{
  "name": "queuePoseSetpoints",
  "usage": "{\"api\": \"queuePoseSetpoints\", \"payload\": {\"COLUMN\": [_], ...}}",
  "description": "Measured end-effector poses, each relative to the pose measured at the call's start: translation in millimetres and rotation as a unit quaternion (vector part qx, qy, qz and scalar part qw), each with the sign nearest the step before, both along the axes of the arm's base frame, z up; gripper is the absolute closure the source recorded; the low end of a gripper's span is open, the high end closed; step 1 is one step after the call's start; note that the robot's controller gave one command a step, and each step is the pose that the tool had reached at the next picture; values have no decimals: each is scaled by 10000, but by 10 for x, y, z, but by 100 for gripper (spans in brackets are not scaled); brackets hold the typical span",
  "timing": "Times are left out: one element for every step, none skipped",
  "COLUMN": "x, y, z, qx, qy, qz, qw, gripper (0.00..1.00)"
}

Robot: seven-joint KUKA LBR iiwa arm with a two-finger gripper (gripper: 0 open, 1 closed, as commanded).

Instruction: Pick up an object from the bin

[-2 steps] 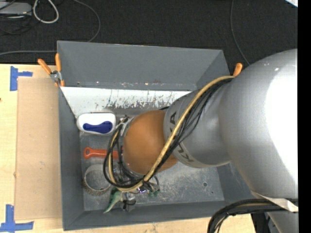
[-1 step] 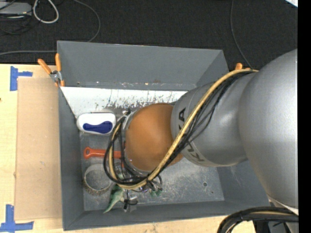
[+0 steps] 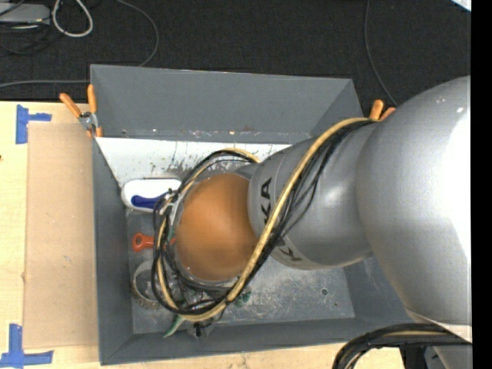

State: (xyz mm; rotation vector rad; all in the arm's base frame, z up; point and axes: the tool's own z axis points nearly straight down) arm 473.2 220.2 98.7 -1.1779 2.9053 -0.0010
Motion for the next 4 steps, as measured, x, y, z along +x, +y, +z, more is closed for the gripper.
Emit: {"api": "queuePoseSetpoints", "payload": {"x": [76,-6,-5,-15], "y": [-241,-59,-60,-61], "z": [-258,-292,-292,-139], "qx": [18,7,8,1], "qy": [-20,7,8,20], "qz": [-727,-1120,-1124,-1129], "qw": [9974,9937,9937,9936], "gripper": [0,100,100,100]}}
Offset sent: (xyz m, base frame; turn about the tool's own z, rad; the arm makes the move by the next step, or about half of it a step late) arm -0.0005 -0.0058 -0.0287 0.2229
